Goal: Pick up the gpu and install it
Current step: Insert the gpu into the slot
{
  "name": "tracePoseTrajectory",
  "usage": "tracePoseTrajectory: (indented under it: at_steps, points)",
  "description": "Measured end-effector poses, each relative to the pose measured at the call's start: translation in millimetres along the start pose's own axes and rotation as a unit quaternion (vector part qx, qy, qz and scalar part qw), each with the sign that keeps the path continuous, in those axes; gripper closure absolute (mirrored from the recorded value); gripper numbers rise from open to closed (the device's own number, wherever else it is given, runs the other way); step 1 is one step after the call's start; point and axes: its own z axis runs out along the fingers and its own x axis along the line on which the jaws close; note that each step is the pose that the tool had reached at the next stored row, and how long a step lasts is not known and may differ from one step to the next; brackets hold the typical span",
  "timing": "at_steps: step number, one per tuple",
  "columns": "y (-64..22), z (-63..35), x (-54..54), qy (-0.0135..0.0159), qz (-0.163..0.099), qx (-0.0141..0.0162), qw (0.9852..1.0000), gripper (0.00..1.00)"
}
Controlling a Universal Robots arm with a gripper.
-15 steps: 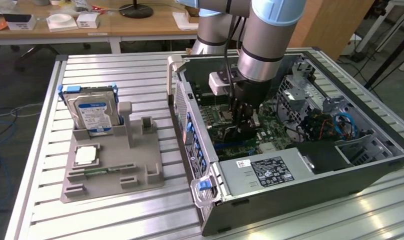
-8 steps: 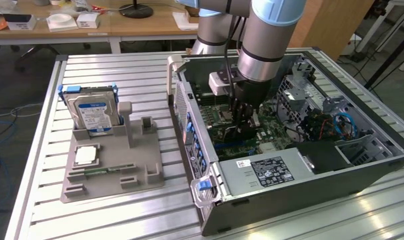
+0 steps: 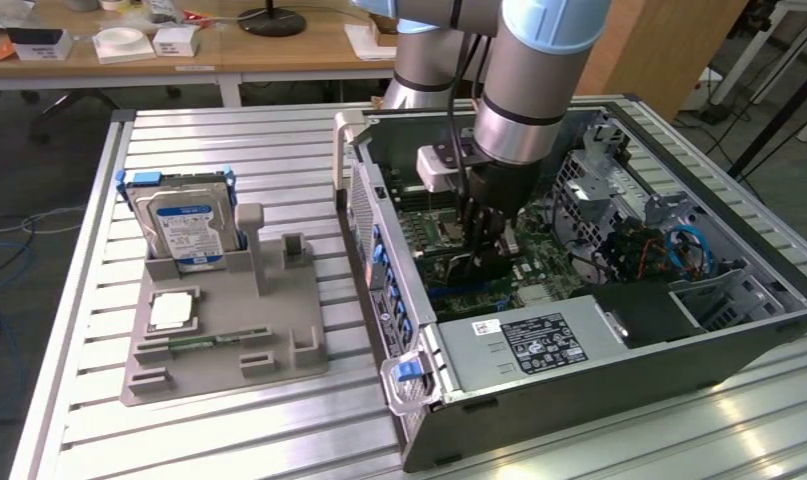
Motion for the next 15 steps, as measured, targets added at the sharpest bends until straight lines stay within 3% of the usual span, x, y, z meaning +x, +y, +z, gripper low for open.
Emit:
tracePoseTrajectory:
  at_steps: [10, 15]
  points:
    - [0.1, 1.5, -0.2, -0.0012, 0.000, 0.0006, 1.0000, 0.74]
    - [0.1, -1.9, -0.1, 0.0000, 0.000, 0.0005, 1.0000, 0.74]
